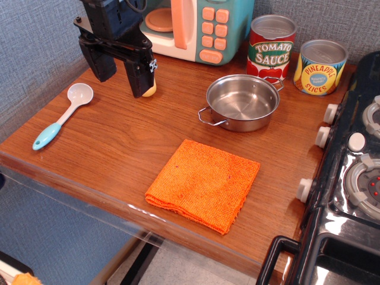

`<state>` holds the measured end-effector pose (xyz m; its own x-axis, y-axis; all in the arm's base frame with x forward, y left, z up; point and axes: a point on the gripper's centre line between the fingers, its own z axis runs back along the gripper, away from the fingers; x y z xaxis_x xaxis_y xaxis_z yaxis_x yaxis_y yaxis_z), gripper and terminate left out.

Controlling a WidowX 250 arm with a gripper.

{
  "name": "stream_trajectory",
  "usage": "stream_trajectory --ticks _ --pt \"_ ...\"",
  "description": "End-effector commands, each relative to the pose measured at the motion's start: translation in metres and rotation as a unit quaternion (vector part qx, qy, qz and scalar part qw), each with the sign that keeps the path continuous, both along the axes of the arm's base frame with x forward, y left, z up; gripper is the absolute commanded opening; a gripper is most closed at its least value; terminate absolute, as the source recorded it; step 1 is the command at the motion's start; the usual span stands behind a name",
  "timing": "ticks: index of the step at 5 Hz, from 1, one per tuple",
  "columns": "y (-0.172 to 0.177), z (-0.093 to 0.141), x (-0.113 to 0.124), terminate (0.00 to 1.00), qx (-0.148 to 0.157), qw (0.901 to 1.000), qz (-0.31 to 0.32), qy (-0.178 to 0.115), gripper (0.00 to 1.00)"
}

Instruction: Move the orange to the right of the ladle

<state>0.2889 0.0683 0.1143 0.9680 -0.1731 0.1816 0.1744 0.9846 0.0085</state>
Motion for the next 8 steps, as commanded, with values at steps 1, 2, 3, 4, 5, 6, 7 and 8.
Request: stream_trajectory --ticks 1,2,3,4,5,6,7,8 --pt "0.0 0.0 0.0 0.0 0.0 1.0 0.0 0.0 1.0" --pt "-0.032 -0.009 -0.003 0.0 -0.005 0.9995 -0.03 0.009 1.0" --pt "-0.065 -0.017 -0.01 0.0 0.002 0.9992 -0.04 0.005 1.0" --pt "-0.093 -0.031 -0.021 0.0 0.01 0.9987 -0.05 0.01 1.0" --pt "-0.109 -0.054 -0.024 0.0 0.013 0.9986 -0.047 0.019 1.0" --pt "-0.116 -0.072 -0.023 0.0 0.021 0.9986 -0.038 0.029 1.0" --pt "-0.112 -0.088 -0.015 0.0 0.024 0.9989 -0.024 0.033 1.0" --pt "-0.103 -0.11 -0.01 0.0 0.016 0.9991 -0.002 0.04 1.0"
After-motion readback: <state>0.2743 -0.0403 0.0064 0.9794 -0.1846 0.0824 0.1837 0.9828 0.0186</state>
